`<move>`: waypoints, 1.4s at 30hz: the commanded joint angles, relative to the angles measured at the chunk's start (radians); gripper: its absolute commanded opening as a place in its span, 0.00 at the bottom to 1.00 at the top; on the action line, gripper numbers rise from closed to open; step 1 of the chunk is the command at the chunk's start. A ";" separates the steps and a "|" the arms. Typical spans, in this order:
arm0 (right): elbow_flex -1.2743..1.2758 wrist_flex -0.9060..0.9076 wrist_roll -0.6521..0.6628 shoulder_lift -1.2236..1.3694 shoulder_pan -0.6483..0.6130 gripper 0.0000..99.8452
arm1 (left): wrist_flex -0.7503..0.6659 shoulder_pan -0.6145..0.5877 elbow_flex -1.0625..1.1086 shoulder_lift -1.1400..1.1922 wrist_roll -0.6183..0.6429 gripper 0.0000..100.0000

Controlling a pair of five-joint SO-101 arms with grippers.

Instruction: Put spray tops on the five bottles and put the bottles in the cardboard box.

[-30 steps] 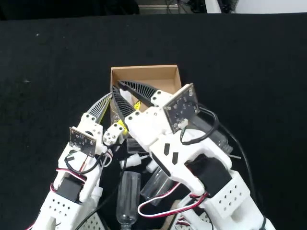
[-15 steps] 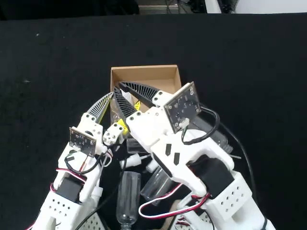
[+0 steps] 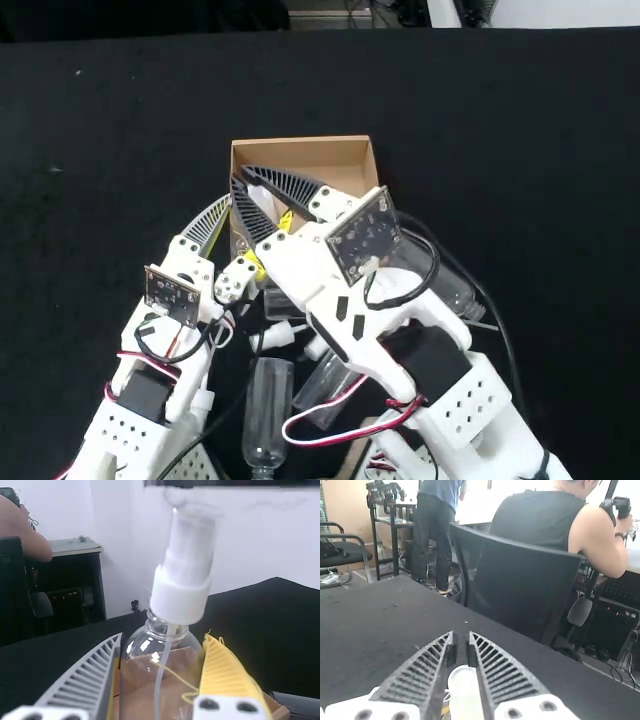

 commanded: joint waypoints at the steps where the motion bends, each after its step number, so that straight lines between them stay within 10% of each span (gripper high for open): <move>1: -0.028 -0.031 0.009 0.077 0.015 0.01 | 0.003 0.001 -0.021 -0.015 0.000 0.03; 24: -0.335 0.500 0.009 0.081 0.051 0.02 | 0.003 0.001 -0.021 -0.015 -0.002 0.03; 42: -0.209 0.272 0.009 0.088 0.052 0.02 | 0.003 0.001 -0.021 -0.015 -0.002 0.03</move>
